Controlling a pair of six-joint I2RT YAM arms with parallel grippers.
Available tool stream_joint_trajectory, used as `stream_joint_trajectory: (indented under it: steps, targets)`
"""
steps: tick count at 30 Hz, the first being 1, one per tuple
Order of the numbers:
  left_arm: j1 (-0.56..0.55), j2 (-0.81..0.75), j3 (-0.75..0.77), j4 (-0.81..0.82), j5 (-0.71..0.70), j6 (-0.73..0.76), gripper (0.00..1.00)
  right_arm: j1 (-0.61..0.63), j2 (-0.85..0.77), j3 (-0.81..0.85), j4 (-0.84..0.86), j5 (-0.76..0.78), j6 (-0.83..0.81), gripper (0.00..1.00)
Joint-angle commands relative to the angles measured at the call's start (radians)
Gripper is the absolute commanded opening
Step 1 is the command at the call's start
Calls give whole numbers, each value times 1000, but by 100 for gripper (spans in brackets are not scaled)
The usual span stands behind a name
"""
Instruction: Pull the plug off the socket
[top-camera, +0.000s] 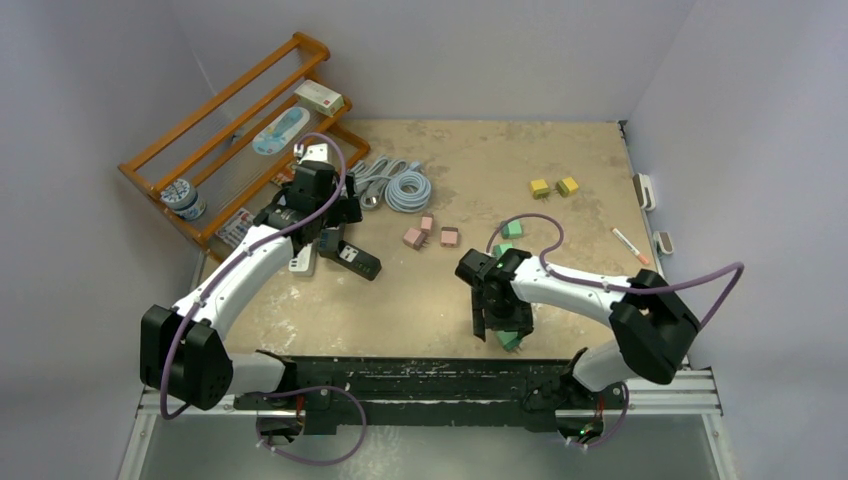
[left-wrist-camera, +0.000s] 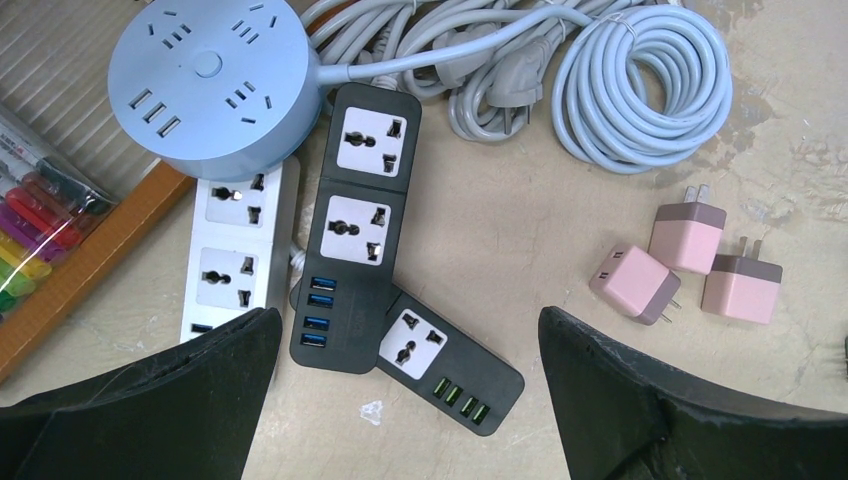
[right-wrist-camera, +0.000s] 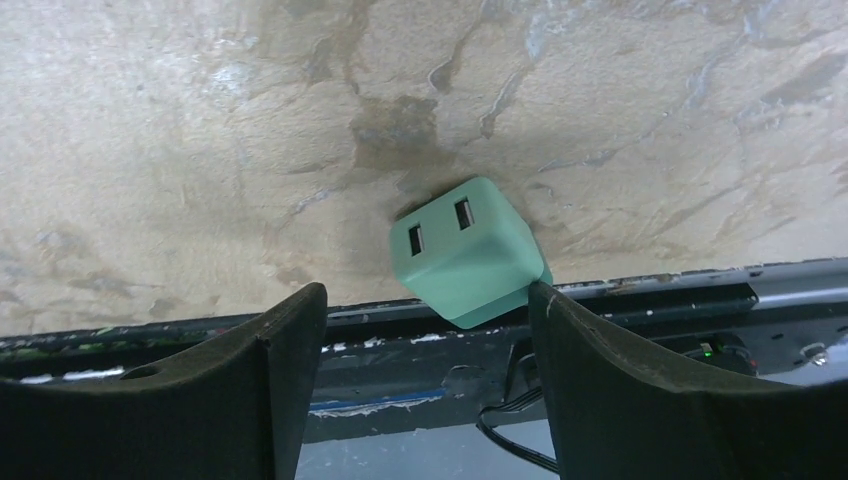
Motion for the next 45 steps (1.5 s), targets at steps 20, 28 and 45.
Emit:
stream_joint_trajectory:
  steps: [20, 28, 45]
  targets:
    - [5, 14, 18, 42, 52, -7, 100, 30, -49, 10, -98, -150, 118, 70]
    - [4, 19, 18, 43, 55, -6, 100, 30, 1, -66, 38, -260, 105, 71]
    - [4, 33, 18, 37, 34, -4, 100, -43, 170, 30, 122, -99, -1, 72]
